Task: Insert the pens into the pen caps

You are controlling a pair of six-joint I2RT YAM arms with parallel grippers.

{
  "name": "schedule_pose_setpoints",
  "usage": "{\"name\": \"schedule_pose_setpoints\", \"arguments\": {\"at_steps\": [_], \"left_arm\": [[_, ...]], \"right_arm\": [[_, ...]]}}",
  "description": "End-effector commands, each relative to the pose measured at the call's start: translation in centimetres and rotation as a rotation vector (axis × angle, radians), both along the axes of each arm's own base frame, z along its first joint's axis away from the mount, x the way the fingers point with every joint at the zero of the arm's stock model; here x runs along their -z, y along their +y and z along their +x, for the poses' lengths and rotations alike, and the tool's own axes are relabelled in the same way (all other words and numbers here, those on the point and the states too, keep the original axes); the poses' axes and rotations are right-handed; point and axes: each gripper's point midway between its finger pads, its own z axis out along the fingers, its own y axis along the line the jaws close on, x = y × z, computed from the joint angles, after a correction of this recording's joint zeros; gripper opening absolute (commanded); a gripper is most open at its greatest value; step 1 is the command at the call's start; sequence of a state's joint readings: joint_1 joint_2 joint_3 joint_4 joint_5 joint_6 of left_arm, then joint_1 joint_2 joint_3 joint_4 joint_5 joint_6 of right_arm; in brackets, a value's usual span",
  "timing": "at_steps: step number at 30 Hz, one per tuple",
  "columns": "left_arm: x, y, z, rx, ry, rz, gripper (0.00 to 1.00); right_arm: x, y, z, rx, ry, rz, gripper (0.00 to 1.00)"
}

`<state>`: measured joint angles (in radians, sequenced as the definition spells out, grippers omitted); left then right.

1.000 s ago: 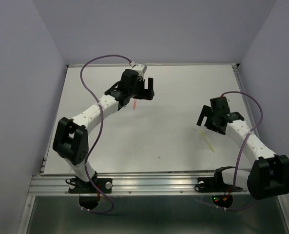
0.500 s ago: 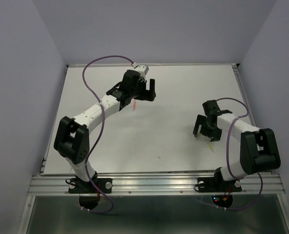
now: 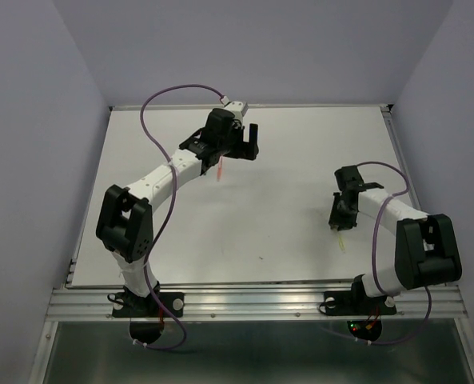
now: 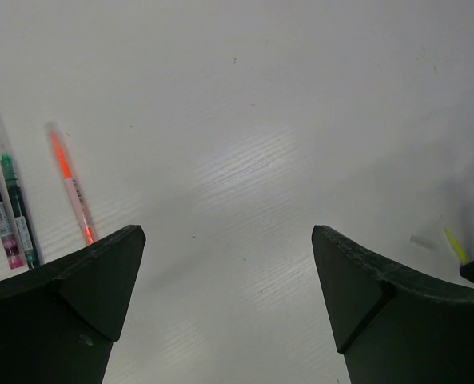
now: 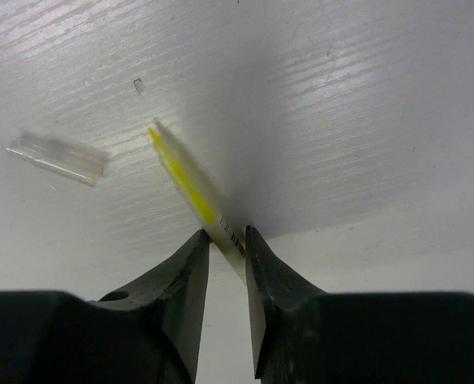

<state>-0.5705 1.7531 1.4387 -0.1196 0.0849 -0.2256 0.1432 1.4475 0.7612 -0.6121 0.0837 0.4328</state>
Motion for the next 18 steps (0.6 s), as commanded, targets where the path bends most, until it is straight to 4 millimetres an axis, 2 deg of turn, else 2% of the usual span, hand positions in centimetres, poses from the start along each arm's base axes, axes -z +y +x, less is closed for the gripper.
{"name": "schedule_pose_setpoints", "arguments": {"at_steps": [1,4,7,11,12,13,15,16,18], "left_arm": [[-4.3,-0.5,1.1,0.004,-0.108,-0.02,0.99],[-5.0,-0.8,1.3,0.02,-0.128,-0.02,0.99],[-5.8,-1.2,1.6,0.037,-0.141,-0.026,0.99],[-5.6,-2.2,1.4,0.055,-0.128,-0.041,0.99],[-5.6,-2.6,1.3,0.058,-0.121,-0.048,0.99],[-5.4,-3.2,1.0,0.052,-0.1,-0.063,0.99],[-5.0,-4.1,0.5,0.052,-0.072,-0.085,0.99],[-4.7,-5.1,-0.2,0.041,-0.041,-0.114,0.99],[-3.7,-6.2,-0.9,0.031,0.0,-0.127,0.99]], "right_arm": [[1.3,1.1,-1.9,-0.015,0.06,0.067,0.29],[1.4,1.0,-2.3,-0.008,0.067,0.063,0.2],[1.4,0.9,-2.6,0.002,0.063,0.063,0.16],[-0.3,0.3,-1.2,0.02,-0.029,0.031,0.01],[-1.1,0.2,-0.5,0.023,-0.063,0.024,0.01],[-3.0,0.0,1.0,0.029,-0.14,0.013,0.01],[-5.5,-0.2,2.5,0.029,-0.227,0.006,0.01],[-8.1,-0.2,3.9,0.032,-0.315,0.009,0.01],[-10.8,-0.8,4.8,0.037,-0.404,-0.02,0.01]]}}
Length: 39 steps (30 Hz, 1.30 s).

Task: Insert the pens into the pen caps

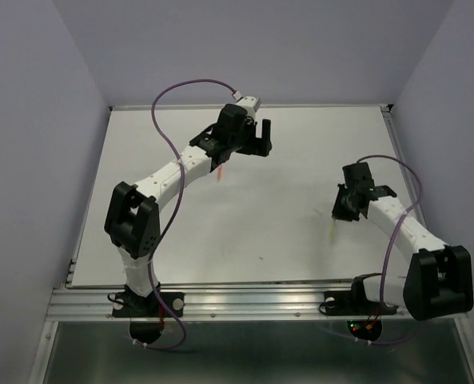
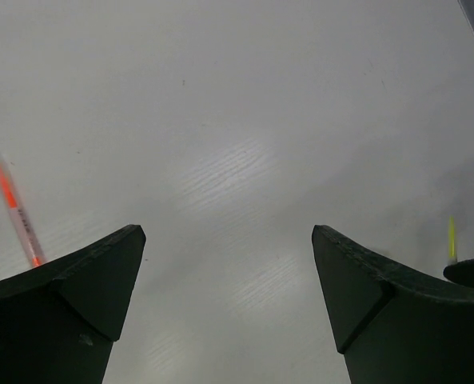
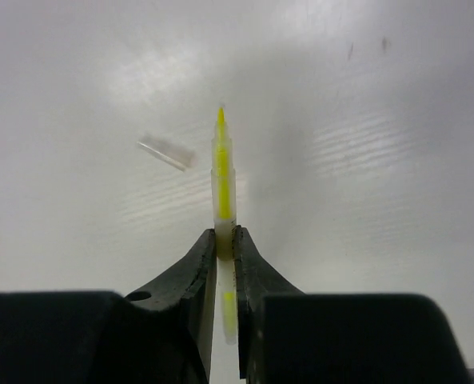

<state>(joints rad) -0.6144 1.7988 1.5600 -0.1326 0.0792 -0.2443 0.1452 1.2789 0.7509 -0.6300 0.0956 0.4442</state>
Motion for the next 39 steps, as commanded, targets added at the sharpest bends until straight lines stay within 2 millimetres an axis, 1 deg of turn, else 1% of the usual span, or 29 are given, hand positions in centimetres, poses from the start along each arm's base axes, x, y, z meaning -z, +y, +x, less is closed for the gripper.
{"name": "schedule_pose_setpoints", "arguments": {"at_steps": [1,2,3,4,5,6,7,8,9,10,11,12,14,15,17,18,19,20,21,26,27,29,30,32,34,35,36,37,39], "left_arm": [[-0.8,-3.7,-1.8,-0.011,0.063,-0.092,0.99],[-0.2,-4.6,-2.9,-0.026,0.087,-0.073,0.99],[0.6,-5.1,-3.2,-0.07,0.117,-0.07,0.99],[0.1,-5.6,-3.4,-0.105,0.127,-0.079,0.99],[1.6,-6.1,-4.5,-0.145,0.167,-0.037,0.99],[1.1,-7.1,-4.8,-0.174,0.206,-0.087,0.99],[1.7,-7.5,-5.6,-0.184,0.259,-0.091,0.99],[2.7,-8.6,-6.4,-0.181,0.3,-0.096,0.99],[3.1,-9.3,-6.9,-0.188,0.325,-0.104,0.99],[3.1,-9.8,-7.3,-0.233,0.366,-0.132,0.99],[4.3,-10.7,-8.3,-0.242,0.397,-0.117,0.99],[4.7,-11.1,-8.7,-0.258,0.415,-0.118,0.99],[5.1,-11.8,-9.4,-0.3,0.462,-0.117,0.99],[6.5,-12.3,-10.0,-0.313,0.488,-0.091,0.99],[6.7,-12.8,-10.6,-0.354,0.53,-0.092,0.99],[7.6,-13.3,-11.0,-0.363,0.548,-0.08,0.99],[7.2,-14.3,-11.4,-0.358,0.541,-0.091,0.99],[7.7,-14.1,-12.0,-0.383,0.558,-0.068,0.99],[8.7,-14.6,-12.3,-0.422,0.584,-0.069,0.99],[8.5,-15.7,-13.7,-0.548,0.637,-0.106,0.98],[8.4,-15.9,-13.9,-0.598,0.659,-0.145,0.98],[8.3,-16.3,-14.3,-0.632,0.681,-0.179,0.98],[8.2,-16.9,-14.8,-0.654,0.696,-0.209,0.98],[8.0,-17.8,-15.0,-0.654,0.696,-0.24,0.98],[9.1,-18.4,-15.3,-0.671,0.715,-0.23,0.98],[8.8,-19.1,-15.5,-0.662,0.741,-0.242,0.98],[10.1,-19.5,-15.5,-0.664,0.752,-0.224,0.98],[9.8,-20.2,-15.3,-0.648,0.756,-0.238,0.97],[11.2,-20.9,-15.5,-0.63,0.787,-0.224,0.95]], "right_arm": [[-8.7,-1.3,4.5,0.048,-0.304,-0.051,0.01],[-11.5,-1.8,4.9,0.075,-0.392,-0.061,0.01],[-13.0,-2.9,4.9,0.117,-0.439,-0.103,0.01],[-14.3,-3.5,4.9,0.147,-0.479,-0.121,0.01],[-16.7,-4.5,4.5,0.2,-0.553,-0.145,0.01],[-17.7,-5.0,4.3,0.223,-0.582,-0.155,0.01],[-18.5,-5.3,4.0,0.239,-0.609,-0.162,0.01],[-19.2,-5.6,3.8,0.262,-0.632,-0.162,0.01],[-20.5,-6.1,3.3,0.285,-0.674,-0.169,0.01],[-20.9,-6.3,3.1,0.295,-0.688,-0.177,0.01],[-21.5,-6.9,2.8,0.327,-0.706,-0.192,0.01],[-21.9,-7.1,2.7,0.341,-0.721,-0.194,0.01],[-22.9,-7.4,2.2,0.368,-0.758,-0.187,0.02],[-23.2,-7.4,2.1,0.379,-0.774,-0.178,0.02],[-23.7,-7.5,1.7,0.386,-0.802,-0.167,0.04],[-23.9,-7.5,1.6,0.394,-0.812,-0.162,0.04],[-24.0,-7.6,1.6,0.398,-0.824,-0.158,0.05],[-24.0,-7.6,1.5,0.399,-0.831,-0.158,0.05],[-24.2,-7.8,1.4,0.412,-0.839,-0.163,0.06],[-24.0,-8.3,0.9,0.433,-0.846,-0.178,0.07],[-23.9,-8.3,0.8,0.434,-0.849,-0.176,0.08],[-23.6,-8.4,0.7,0.435,-0.843,-0.182,0.08],[-23.3,-8.3,0.7,0.431,-0.838,-0.181,0.09],[-23.2,-8.2,0.6,0.425,-0.839,-0.176,0.1],[-23.0,-8.1,0.5,0.419,-0.839,-0.172,0.1],[-23.1,-8.2,0.4,0.421,-0.847,-0.17,0.11],[-23.2,-8.1,0.4,0.423,-0.853,-0.164,0.11],[-23.0,-8.1,0.3,0.419,-0.851,-0.161,0.11],[-23.0,-7.9,0.2,0.411,-0.854,-0.153,0.13]]}}
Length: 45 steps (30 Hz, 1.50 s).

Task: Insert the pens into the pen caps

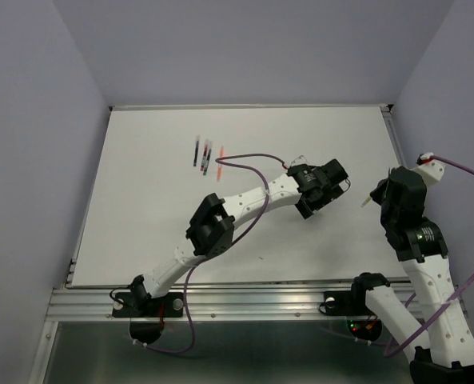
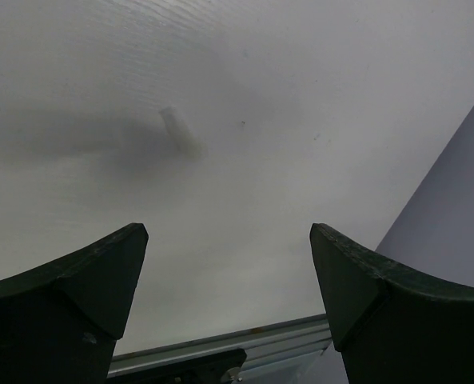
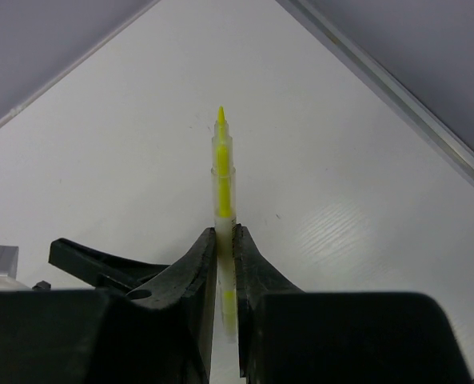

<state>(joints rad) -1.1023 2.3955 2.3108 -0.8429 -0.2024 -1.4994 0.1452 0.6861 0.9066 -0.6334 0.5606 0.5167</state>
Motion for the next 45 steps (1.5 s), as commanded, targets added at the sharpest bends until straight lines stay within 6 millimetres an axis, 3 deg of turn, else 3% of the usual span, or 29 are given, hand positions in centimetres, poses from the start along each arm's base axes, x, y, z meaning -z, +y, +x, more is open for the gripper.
{"name": "schedule_pose_setpoints", "arguments": {"at_steps": [1,12,30,37,45], "left_arm": [[0.6,-0.9,0.3,-0.04,0.038,-0.024,0.92],[2.6,0.1,1.4,-0.088,0.017,0.024,0.79],[6.1,-0.4,1.5,-0.067,0.057,0.067,0.63],[6.7,2.7,2.6,-0.14,0.014,0.188,0.52],[10.1,1.7,2.1,-0.062,0.078,0.191,0.43]], "right_arm": [[-1.3,-0.1,0.0,0.01,-0.071,0.014,0.14],[-0.4,0.2,0.3,-0.003,-0.051,0.019,0.14],[0.4,0.5,0.4,-0.015,-0.038,0.028,0.16],[0.5,0.4,0.1,-0.013,-0.045,0.03,0.17],[0.3,0.0,-0.6,0.005,-0.054,0.013,0.18]]}}
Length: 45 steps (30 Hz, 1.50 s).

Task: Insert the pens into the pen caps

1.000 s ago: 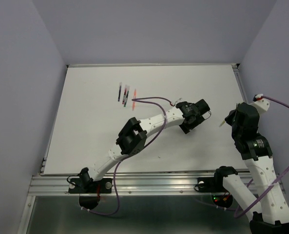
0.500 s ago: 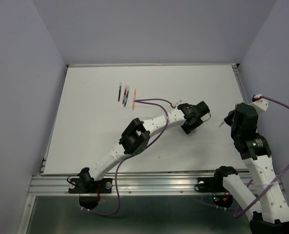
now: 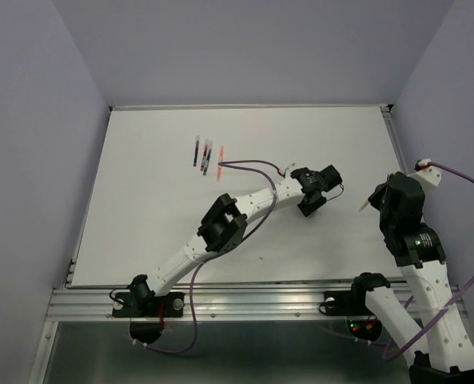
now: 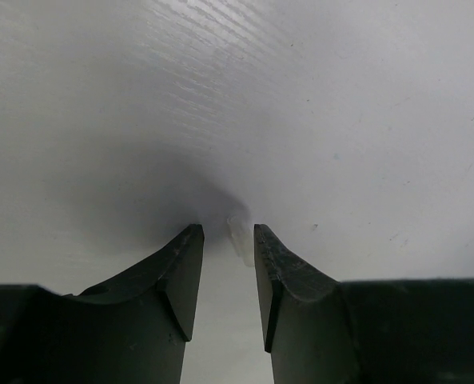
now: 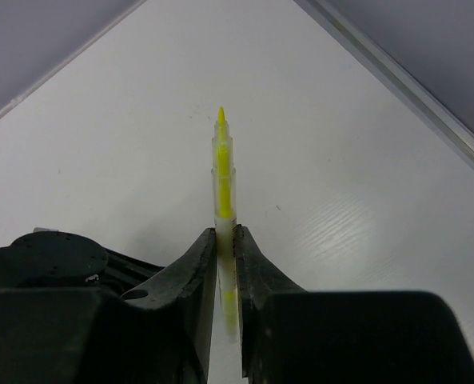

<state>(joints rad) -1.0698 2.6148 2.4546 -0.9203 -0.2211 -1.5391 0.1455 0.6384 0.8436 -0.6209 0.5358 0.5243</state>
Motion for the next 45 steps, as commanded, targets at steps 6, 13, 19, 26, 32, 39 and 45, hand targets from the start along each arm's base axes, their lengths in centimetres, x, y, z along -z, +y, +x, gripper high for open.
{"name": "schedule_pose_setpoints", "arguments": {"at_steps": [6,13,19,26,32,39,45], "left_arm": [[2.0,-0.1,-0.3,0.034,-0.003,0.04,0.44],[2.8,0.0,-1.2,0.06,-0.011,0.083,0.42],[4.5,1.8,-2.0,0.067,0.031,0.159,0.28],[5.9,3.2,-2.4,0.085,0.066,0.209,0.16],[3.8,4.1,-0.9,0.126,0.004,0.197,0.0],[-6.7,4.0,3.4,0.173,-0.29,0.114,0.0],[-17.5,5.8,5.4,0.223,-0.552,-0.027,0.0]], "right_arm": [[-0.4,-0.5,-0.2,0.03,-0.03,-0.007,0.18],[0.1,-0.6,-0.2,0.042,-0.017,-0.008,0.18],[0.4,-0.9,-0.3,0.062,-0.004,-0.015,0.18],[0.4,-1.3,-0.8,0.08,-0.009,-0.023,0.19],[0.2,-0.9,-0.6,0.048,-0.018,-0.027,0.18],[-0.5,1.4,0.0,-0.116,-0.066,-0.028,0.16],[-2.1,5.8,0.5,-0.391,-0.156,-0.019,0.14]]}}
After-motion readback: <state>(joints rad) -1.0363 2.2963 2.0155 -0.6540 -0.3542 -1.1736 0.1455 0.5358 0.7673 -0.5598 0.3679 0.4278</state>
